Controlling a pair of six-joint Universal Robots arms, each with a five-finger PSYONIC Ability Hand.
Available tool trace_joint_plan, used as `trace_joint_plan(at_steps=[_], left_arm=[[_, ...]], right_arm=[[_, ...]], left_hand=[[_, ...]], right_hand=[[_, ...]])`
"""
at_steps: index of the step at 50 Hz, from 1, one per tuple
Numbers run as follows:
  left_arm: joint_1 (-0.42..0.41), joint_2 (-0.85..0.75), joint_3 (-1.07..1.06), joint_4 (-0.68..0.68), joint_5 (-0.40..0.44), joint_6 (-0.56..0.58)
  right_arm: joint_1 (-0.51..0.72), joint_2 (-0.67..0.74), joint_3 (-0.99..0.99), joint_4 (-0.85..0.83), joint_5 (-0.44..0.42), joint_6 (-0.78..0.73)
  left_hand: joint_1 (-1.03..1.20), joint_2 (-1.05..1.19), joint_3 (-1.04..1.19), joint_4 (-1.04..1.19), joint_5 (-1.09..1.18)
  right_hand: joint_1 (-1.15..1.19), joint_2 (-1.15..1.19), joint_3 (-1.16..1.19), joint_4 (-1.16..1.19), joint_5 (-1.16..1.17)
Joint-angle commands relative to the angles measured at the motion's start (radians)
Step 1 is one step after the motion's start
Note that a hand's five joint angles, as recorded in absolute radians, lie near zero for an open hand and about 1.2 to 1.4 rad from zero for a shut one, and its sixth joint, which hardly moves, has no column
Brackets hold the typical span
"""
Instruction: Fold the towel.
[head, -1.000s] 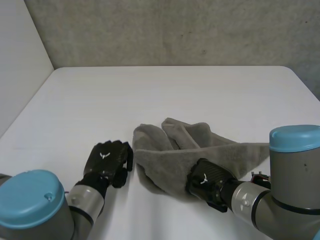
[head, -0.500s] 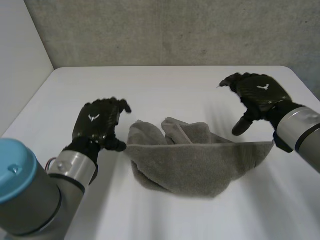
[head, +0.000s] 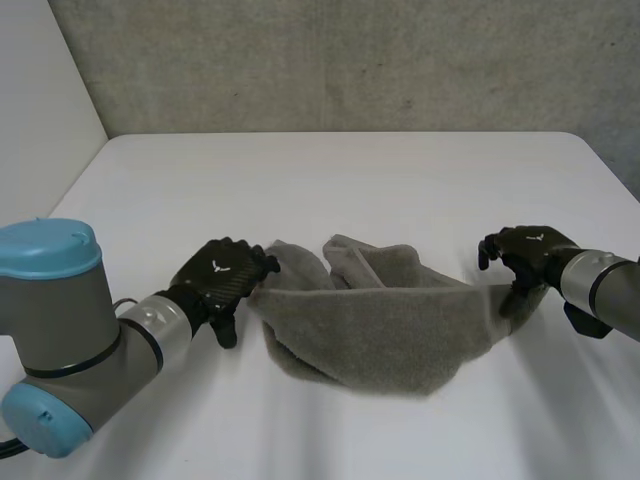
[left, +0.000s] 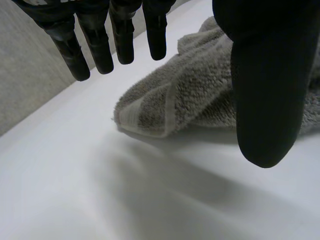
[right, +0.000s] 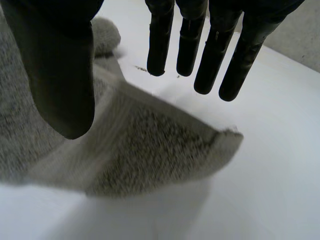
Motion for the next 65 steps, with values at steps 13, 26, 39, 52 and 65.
trace_joint_plan(at_steps=[13, 26, 39, 52, 65], left_arm=[[0.004, -0.061, -0.038, 0.126, 0.08, -0.048], [0.004, -0.088, -0.028, 0.208, 0.08, -0.196], [0.003, -0.097, -0.036, 0.246, 0.081, -0.24], [0.004, -0.062, 0.115, 0.271, 0.054, -0.249], [-0.04, 0.035, 0.691, 0.295, -0.368, -0.255]], right_arm=[[-0.055, 0.054, 0.013, -0.026, -0.004, -0.06], [-0.067, 0.017, 0.03, -0.072, -0.005, -0.057], [-0.077, -0.041, 0.076, -0.136, -0.002, -0.055], [-0.048, -0.165, -0.001, -0.288, -0.007, -0.014], [0.08, -0.337, -0.152, -0.884, 0.157, 0.104]], left_hand=[[0.168, 0.169, 0.169, 0.167, 0.172], [0.553, 0.553, 0.554, 0.551, 0.557], [0.94, 0.94, 0.941, 0.938, 0.944], [1.099, 1.099, 1.1, 1.097, 1.103], [1.099, 1.099, 1.1, 1.097, 1.103]], right_hand=[[0.748, 0.753, 0.749, 0.752, 0.753], [0.874, 0.879, 0.875, 0.877, 0.879], [0.874, 0.879, 0.875, 0.877, 0.879], [0.874, 0.879, 0.875, 0.877, 0.879], [0.874, 0.879, 0.875, 0.877, 0.879]])
